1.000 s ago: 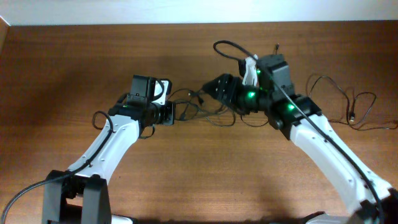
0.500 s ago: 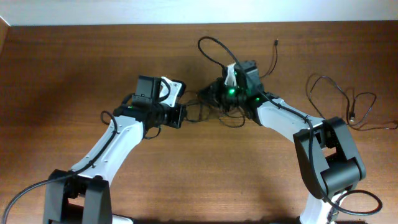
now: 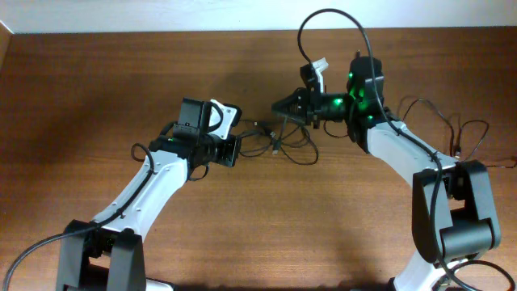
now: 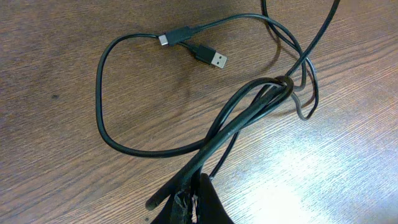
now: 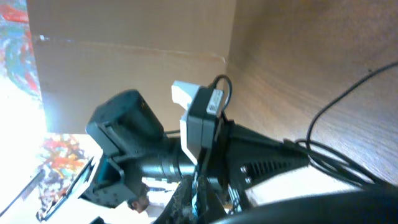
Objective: Untangle cables
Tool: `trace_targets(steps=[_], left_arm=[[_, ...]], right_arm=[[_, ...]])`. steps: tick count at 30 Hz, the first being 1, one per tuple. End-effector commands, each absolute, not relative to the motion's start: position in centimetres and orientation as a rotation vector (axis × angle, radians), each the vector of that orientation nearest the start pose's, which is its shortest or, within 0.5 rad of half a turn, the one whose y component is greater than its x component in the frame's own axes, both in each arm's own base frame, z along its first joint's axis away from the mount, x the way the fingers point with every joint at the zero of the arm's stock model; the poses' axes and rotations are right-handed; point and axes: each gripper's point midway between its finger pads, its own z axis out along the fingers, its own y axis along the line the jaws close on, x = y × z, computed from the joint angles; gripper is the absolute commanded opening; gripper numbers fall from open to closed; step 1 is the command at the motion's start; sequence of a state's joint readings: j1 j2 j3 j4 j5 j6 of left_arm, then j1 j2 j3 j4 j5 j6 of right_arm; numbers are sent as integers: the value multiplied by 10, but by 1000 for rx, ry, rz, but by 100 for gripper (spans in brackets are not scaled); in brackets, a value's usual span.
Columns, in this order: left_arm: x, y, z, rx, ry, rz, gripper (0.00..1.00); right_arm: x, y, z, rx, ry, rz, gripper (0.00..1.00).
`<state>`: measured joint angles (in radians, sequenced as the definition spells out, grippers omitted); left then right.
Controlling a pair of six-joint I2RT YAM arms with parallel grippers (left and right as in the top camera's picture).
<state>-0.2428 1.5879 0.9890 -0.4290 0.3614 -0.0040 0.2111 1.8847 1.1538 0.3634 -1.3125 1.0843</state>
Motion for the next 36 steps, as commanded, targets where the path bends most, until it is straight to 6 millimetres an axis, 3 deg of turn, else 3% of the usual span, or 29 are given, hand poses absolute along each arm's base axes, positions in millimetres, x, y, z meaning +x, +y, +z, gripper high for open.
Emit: trace_targets(steps=[1,4,6,7,10,16,19,22,25,29,30,31,33,34,36], left_arm=[[355,-149,84,429,2573,-549,0],[355,-149,84,429,2573,-549,0],[355,-149,84,429,2573,-549,0],[355,-149,84,429,2573,-549,0],[355,-149,84,429,2573,-549,0],[355,-149,84,429,2573,-549,0],[354,-149,84,426,2576,-551,0],[353,-140,97,199,2639,-609,0],[350,-127,151,-24,2600,-809,0],[342,-106,249,-311,2362,-1095,0],[337,-100,263,-315,2317,-1097,0],[331,-91,279,-294,2263,-1033,0],[329,-64,283,-242,2227,-706,0],[325,-46,273,-321,2258,-551,0],[312,-36,247,-382,2367,-403,0]], right_arm=[[374,252,208,-255,2222,2046,4],[363,249,185,-277,2275,1996,5],[362,244,158,-183,2392,1873,19],[363,239,140,-105,2477,1775,34],[362,214,90,143,2724,1427,53],[328,152,31,434,3057,792,72],[308,130,21,449,3160,585,79],[294,127,21,295,3216,572,85],[290,126,21,272,3232,569,93],[285,125,22,140,3247,572,96],[284,125,22,129,3251,572,97],[282,125,22,121,3257,572,100],[280,127,23,119,3265,593,99],[278,129,24,105,3267,626,99],[273,149,35,-95,3215,858,99]])
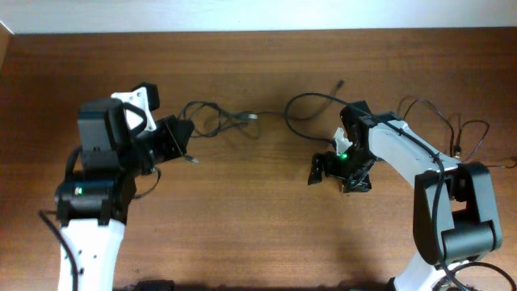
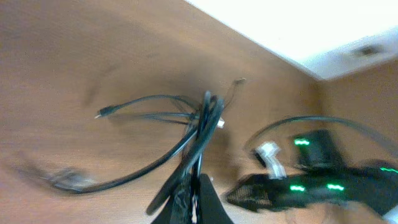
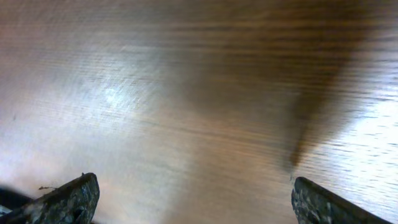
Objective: Untangle cables
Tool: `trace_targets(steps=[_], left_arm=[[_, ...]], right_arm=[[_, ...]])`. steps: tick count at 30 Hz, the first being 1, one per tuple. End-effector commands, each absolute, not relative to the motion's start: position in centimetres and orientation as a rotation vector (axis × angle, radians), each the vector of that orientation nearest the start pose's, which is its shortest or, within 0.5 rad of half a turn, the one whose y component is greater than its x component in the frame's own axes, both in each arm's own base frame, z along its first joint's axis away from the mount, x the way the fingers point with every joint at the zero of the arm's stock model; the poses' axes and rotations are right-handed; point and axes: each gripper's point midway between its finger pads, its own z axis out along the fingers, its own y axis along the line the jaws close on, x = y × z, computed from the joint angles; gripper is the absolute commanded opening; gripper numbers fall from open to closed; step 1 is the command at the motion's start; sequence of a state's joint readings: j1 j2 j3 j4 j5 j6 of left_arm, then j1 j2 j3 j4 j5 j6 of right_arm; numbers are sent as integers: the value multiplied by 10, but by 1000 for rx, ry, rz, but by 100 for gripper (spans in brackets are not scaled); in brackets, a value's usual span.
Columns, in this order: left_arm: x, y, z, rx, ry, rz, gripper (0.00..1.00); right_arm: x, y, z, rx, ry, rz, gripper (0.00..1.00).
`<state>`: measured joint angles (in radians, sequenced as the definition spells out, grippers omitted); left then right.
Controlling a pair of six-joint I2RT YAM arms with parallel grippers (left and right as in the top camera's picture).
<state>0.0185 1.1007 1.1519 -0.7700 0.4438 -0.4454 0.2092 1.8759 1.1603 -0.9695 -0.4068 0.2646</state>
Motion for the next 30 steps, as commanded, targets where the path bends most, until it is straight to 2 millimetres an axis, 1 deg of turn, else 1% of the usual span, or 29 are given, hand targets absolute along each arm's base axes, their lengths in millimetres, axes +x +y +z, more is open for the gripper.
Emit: trace_targets(steps=[1,2,3,4,6,8,10,12,13,14,16,17,18,19,20,21,22,23,24,25,26,27,29,30], left_arm=[[308,-40,238,-377,2410,-406,0],[303,-53,223,-348,2485,-450,0],[300,-66,213,-321,2544,-505,0],[298,-75,204,-290,2588,-539,0],[298,-91,188,-225,2664,-601,0],[299,-103,166,-206,2753,-627,0],[293,-123,145,-164,2849,-696,0],[287,-132,127,-85,2928,-684,0],[284,-134,121,-35,2952,-676,0],[280,-135,114,95,2971,-662,0],[269,-133,110,357,2975,-634,7],[264,-132,111,450,2970,-627,8],[263,-130,114,471,2974,-615,1],[263,-131,120,473,2973,-617,0],[268,-132,133,475,2954,-615,0],[271,-133,141,476,2941,-614,0],[276,-134,153,470,2922,-614,0],[279,-135,162,462,2908,-616,0],[290,-139,187,453,2852,-630,0],[293,-140,194,442,2837,-629,0],[300,-141,213,414,2797,-631,0],[306,-143,226,401,2764,-632,0],[316,-144,244,410,2699,-622,0],[319,-145,245,412,2682,-621,0]], right_arm=[[271,164,45,-231,3145,1028,99],[267,180,59,-377,3034,1229,98],[265,187,66,-428,2975,1322,99],[265,189,69,-428,2962,1349,98],[266,189,69,-430,2959,1347,99],[266,182,62,-440,2994,1265,98],[266,177,57,-444,3023,1207,99],[264,177,57,-416,3041,1209,98],[262,181,62,-407,3028,1265,99],[261,186,67,-396,3006,1331,99],[259,196,79,-371,2953,1470,99],[258,200,85,-358,2925,1538,99],[257,204,91,-347,2898,1600,98],[257,208,99,-358,2846,1674,99],[257,212,106,-378,2796,1733,98],[257,213,108,-380,2780,1755,98],[257,215,112,-376,2756,1789,98],[258,218,119,-364,2716,1847,98],[259,222,129,-348,2650,1937,98],[259,225,136,-335,2609,1990,99],[261,228,147,-316,2541,2074,99],[262,229,152,-306,2509,2112,99],[263,229,154,-306,2495,2119,98],[264,229,154,-312,2484,2120,98]])
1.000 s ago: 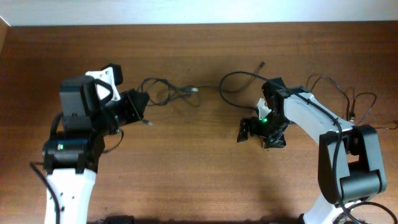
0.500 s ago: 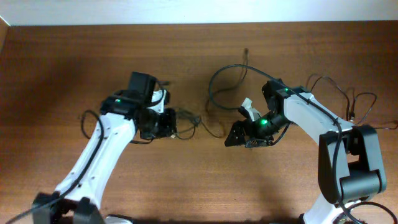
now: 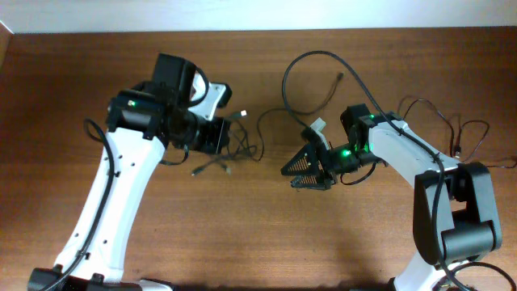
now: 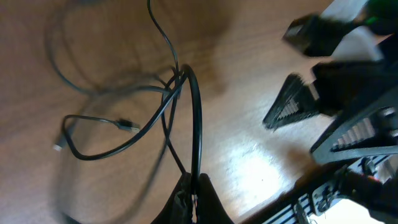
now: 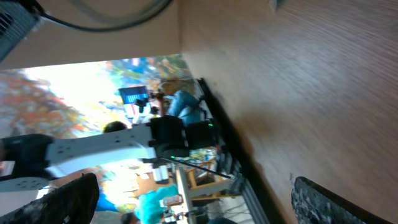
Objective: Untangle cables
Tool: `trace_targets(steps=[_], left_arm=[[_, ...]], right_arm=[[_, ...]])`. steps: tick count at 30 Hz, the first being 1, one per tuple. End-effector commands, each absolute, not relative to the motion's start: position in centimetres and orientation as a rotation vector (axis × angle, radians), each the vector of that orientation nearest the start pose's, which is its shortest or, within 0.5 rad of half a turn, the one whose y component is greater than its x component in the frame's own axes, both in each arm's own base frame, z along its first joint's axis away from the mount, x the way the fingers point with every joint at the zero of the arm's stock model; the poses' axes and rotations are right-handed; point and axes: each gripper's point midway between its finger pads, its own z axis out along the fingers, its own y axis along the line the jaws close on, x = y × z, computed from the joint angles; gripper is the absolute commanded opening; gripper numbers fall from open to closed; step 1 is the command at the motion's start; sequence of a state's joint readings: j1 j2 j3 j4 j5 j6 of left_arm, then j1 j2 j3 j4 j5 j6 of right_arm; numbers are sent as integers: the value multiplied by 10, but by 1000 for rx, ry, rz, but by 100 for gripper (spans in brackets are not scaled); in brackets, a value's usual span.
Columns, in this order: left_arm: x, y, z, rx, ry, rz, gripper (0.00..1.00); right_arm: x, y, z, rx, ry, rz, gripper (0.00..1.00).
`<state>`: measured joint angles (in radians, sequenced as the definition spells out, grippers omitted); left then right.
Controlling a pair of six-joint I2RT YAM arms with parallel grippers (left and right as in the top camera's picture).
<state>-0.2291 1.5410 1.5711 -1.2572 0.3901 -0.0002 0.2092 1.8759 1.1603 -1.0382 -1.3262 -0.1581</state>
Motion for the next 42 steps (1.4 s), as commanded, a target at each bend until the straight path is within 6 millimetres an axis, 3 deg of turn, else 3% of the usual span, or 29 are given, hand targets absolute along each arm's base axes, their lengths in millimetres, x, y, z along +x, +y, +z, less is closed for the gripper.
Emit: trace_targets(steps=[1,3,8,10,12,13,14,16,18,21,26,27,28,30,31,36,40,42], left_arm=[[322,-146,243,412,2680,-621,0],[323,-146,237,392,2704,-627,0],[327,-151,210,346,2805,-614,0],[331,-147,193,347,2856,-528,0],[333,-152,175,362,2911,-515,0],[333,-154,167,369,2934,-514,0],[332,-157,160,376,2958,-513,0],[327,-162,144,393,3021,-513,0],[323,-171,134,413,3058,-550,0],[313,-201,138,480,3038,-734,0],[301,-215,141,604,3020,-800,0],[298,-208,142,749,2983,-775,0],[306,-182,135,725,3026,-578,0],[314,-140,126,544,3121,-279,0],[313,-134,126,473,3148,-269,0],[312,-133,126,406,3167,-267,0],[303,-149,125,491,3164,-269,0],[298,-157,125,530,3165,-267,0]], right_arm=[[267,230,163,-314,2415,2173,99],[272,232,178,-326,2288,2262,99],[298,238,178,-422,2228,2196,99],[319,239,154,-230,2449,2030,99],[336,230,118,19,2670,1742,99],[336,230,116,25,2678,1731,99],[332,233,122,5,2658,1788,99],[329,243,155,-156,2478,2015,99],[333,246,171,-244,2376,2086,99],[340,249,161,-128,2463,2018,99],[347,250,155,177,2588,2021,98],[345,251,156,168,2587,2036,97],[342,253,159,151,2585,2059,97],[346,251,155,171,2588,2026,97],[355,245,149,219,2594,1957,97],[382,218,132,380,2585,1767,98],[403,221,150,393,2480,1802,98],[418,220,150,378,2431,1711,98]])
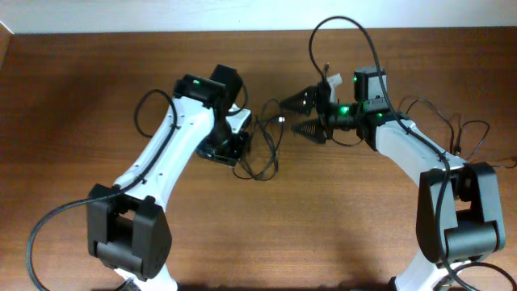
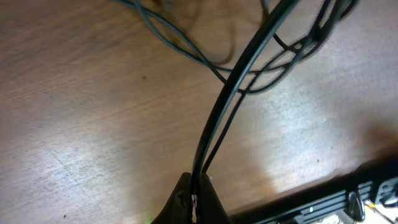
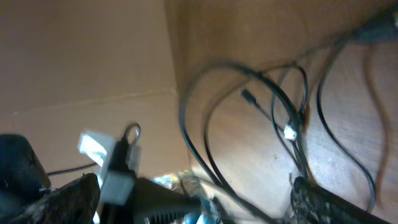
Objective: Untangle cables
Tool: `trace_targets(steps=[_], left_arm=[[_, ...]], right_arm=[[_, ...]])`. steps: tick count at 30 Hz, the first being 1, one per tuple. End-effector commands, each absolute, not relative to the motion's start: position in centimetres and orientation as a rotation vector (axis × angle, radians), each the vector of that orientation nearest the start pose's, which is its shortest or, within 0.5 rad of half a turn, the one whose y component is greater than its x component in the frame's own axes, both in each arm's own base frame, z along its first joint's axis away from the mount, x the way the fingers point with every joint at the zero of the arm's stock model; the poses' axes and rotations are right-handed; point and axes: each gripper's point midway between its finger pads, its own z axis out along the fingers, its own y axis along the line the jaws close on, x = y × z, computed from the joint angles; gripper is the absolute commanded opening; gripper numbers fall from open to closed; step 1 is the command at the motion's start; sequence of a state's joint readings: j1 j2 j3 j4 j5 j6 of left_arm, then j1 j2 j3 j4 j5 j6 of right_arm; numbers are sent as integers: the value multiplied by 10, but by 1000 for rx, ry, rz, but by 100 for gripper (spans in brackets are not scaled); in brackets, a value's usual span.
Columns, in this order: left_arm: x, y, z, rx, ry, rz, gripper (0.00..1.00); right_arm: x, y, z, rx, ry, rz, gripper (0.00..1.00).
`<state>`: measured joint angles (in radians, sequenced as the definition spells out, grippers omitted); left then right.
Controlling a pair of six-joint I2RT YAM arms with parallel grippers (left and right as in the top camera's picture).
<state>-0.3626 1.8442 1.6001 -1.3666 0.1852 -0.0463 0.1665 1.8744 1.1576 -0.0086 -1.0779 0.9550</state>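
Observation:
A tangle of black cables (image 1: 269, 158) lies mid-table between the two grippers. My left gripper (image 1: 236, 148) is shut on a pair of its strands, and in the left wrist view these cables (image 2: 230, 99) run up and right from the closed gripper (image 2: 193, 198). My right gripper (image 1: 300, 115) is open, pointing left at the tangle's right edge. In the right wrist view the loops (image 3: 273, 93) and a small white plug (image 3: 289, 132) lie ahead of the wide-spread gripper (image 3: 199, 202), with nothing between the fingers.
A thin dark cable (image 1: 460, 133) lies loose at the right side of the wooden table (image 1: 81, 81). The right arm's own lead arches above its wrist (image 1: 339, 24). A white wall borders the far edge.
My right gripper, still open, has moved from low in the table's middle up to the tangle's right edge. My left gripper has shifted slightly right with the cables, its wrist turned.
Both grippers first met at the tangle mid-table, the left shut on it. Then the left held the bundle far to the left while the right was open and empty. The left brought the bundle back toward the middle, and now the open right gripper faces it.

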Motion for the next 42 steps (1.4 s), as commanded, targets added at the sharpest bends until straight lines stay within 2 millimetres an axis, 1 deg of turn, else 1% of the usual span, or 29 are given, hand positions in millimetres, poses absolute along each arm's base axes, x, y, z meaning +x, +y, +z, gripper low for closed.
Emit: trace_targets(steps=[1,3,6,8,9,10,11,12,13,14,15,16,17,20,21,22,23,24,25,28,29,30,31,32,34,35,37,39,42], left_arm=[[292,-166,126,555,3172,-316,0],[286,-178,127,604,3164,-358,0],[286,-186,128,636,3144,-365,0],[280,-194,129,658,3148,-417,0],[277,-197,129,679,3149,-418,0],[273,-199,129,693,3155,-415,0],[271,-198,129,694,3165,-404,0],[271,-193,128,690,3174,-370,0],[274,-180,126,668,3187,-274,0],[279,-168,125,614,3197,-186,0],[287,-150,124,510,3204,-65,0],[293,-139,124,430,3204,-1,0],[297,-130,124,360,3206,32,0],[319,-96,123,-70,3183,34,0],[326,-89,123,-268,3163,-12,0],[331,-91,123,-327,3157,-122,0],[336,-96,125,-356,3150,-264,0],[343,-99,129,-334,3128,-432,0],[347,-94,131,-348,3112,-485,0],[356,-48,140,-491,3039,-507,0],[359,-28,150,-566,2979,-532,0],[362,-16,159,-612,2928,-561,0],[365,1,178,-671,2828,-629,0],[367,10,191,-695,2761,-675,0],[370,36,232,-729,2557,-780,0],[367,49,248,-760,2484,-783,0],[355,86,279,-833,2332,-716,0],[341,107,296,-875,2255,-663,0],[324,131,308,-939,2181,-603,0]], right_arm=[[421,222,146,398,2434,1663,98],[417,232,144,407,2454,1666,98],[408,250,143,414,2488,1680,98],[411,256,135,440,2493,1590,98],[419,254,129,478,2484,1504,94],[429,246,122,519,2462,1389,79],[438,238,117,483,2439,1285,52],[440,235,115,401,2432,1232,9],[437,233,114,394,2446,1236,4],[435,232,116,394,2450,1248,4],[436,230,122,380,2436,1253,4],[436,227,133,345,2411,1254,4],[436,223,145,317,2387,1258,4],[428,204,196,256,2298,1235,4],[421,196,214,226,2276,1213,4],[414,189,231,199,2255,1193,4],[408,183,244,186,2242,1180,4],[400,176,263,175,2227,1165,4],[392,170,280,152,2219,1143,4],[371,157,321,47,2251,1050,4],[365,156,335,-12,2250,1021,4],[360,154,348,-55,2243,991,4],[354,148,364,-56,2247,936,4],[352,141,370,-34,2254,888,4],[348,116,383,37,2266,696,4],[347,103,385,82,2269,610,4],[348,73,386,192,2271,416,4],[349,53,383,268,2268,289,4],[348,24,380,400,2247,118,4]])
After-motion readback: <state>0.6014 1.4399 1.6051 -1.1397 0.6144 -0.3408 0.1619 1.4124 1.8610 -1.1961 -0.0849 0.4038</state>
